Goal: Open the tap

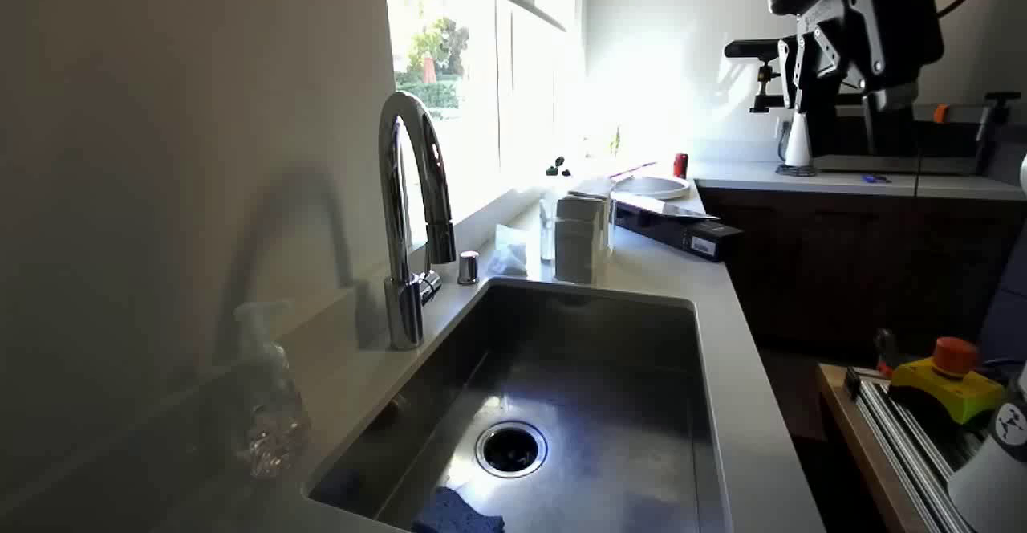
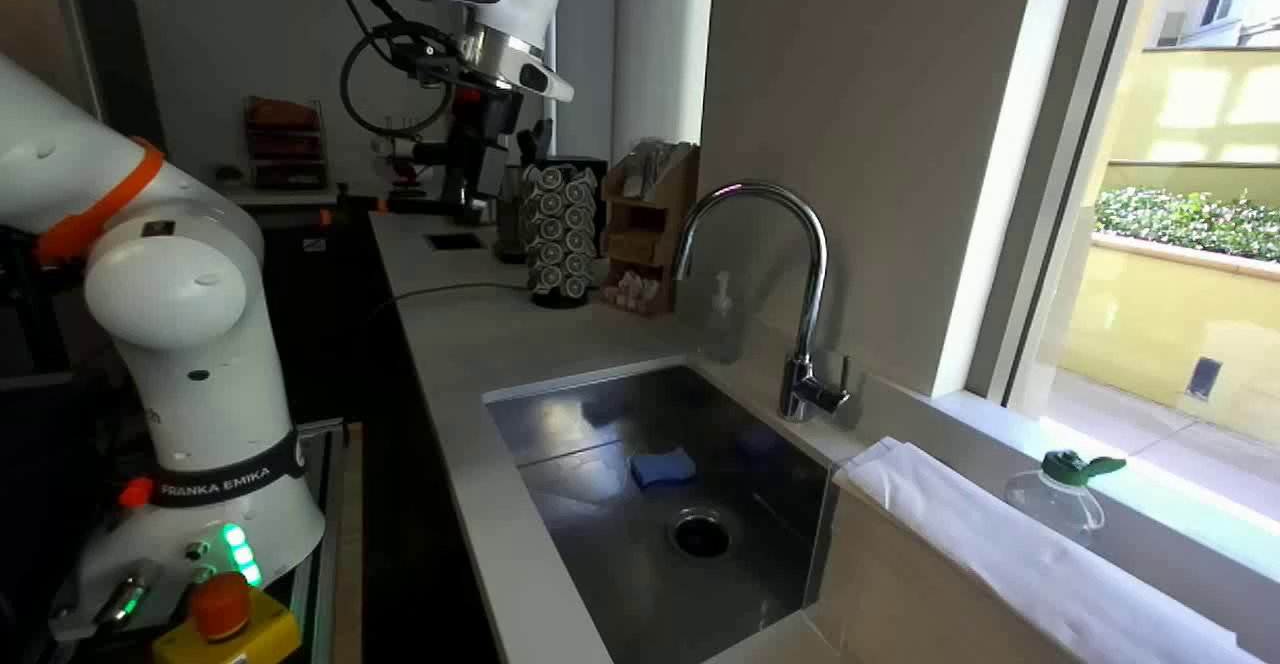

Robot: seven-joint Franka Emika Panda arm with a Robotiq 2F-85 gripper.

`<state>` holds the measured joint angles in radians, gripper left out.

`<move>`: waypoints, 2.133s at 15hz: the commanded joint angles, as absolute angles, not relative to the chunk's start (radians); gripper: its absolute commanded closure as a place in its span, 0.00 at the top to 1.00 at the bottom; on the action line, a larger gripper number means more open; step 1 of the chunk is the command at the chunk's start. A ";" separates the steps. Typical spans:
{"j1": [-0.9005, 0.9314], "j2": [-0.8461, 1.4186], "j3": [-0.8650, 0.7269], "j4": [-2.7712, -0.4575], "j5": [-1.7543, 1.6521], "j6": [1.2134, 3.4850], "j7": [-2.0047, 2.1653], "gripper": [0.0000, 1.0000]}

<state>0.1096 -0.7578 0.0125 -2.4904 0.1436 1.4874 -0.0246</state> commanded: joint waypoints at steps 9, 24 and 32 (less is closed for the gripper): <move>0.093 -0.757 0.025 -2.488 0.150 1.484 -0.034 1.00; 0.050 -0.526 -0.023 -2.676 0.203 2.324 -0.076 1.00; 0.045 -0.526 -0.024 -2.664 0.184 2.298 -0.062 1.00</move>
<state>0.0413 -0.5260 -0.0204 -2.6659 0.1869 2.3011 -0.0645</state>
